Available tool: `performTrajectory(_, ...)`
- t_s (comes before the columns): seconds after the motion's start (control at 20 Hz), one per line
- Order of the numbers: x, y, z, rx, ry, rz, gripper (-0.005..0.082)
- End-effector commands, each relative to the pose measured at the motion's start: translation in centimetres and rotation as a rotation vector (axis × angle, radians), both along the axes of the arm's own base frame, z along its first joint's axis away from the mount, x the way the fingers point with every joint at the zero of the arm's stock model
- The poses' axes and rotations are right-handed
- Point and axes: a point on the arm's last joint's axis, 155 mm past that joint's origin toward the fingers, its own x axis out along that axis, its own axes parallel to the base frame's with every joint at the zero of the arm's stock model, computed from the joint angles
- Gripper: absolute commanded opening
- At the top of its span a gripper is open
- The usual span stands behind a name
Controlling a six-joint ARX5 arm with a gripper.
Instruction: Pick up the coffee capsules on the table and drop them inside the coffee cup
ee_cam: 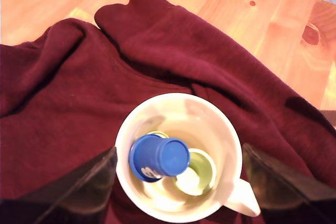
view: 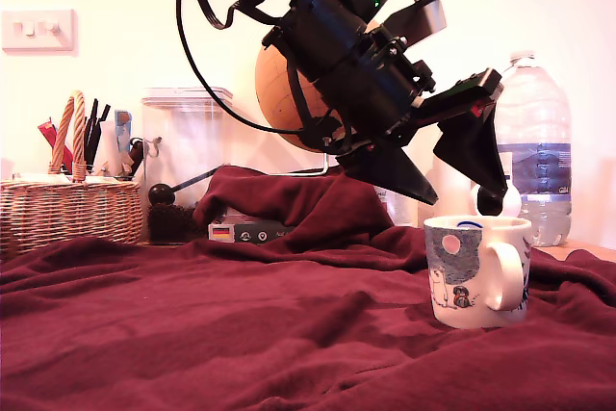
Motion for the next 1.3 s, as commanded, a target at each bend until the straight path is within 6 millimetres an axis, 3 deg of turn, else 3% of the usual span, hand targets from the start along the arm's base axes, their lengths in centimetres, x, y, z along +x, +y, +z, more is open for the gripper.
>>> performTrajectory(0.0,0.1,-0.1,0.3,0.003,0.005,0.000,0.0611)
performTrajectory(0.1,0.0,-0.1,0.9,0.012,0.002,-0.016,0.0439)
performTrajectory(0.25,-0.2,0.1,2.0,0.002,-0.005,-0.017,0.0096)
performTrajectory(0.35,-0.3,0.2,3.0,-0.007,-0.017,-0.018,-0.0001)
performTrajectory(0.75,-0.3,1.8,7.8,-0.036,-0.116,-0.046,-0.0019)
performTrajectory(1.25,3.6,8.5,8.2,0.011,-0.094,0.017,-0.0019)
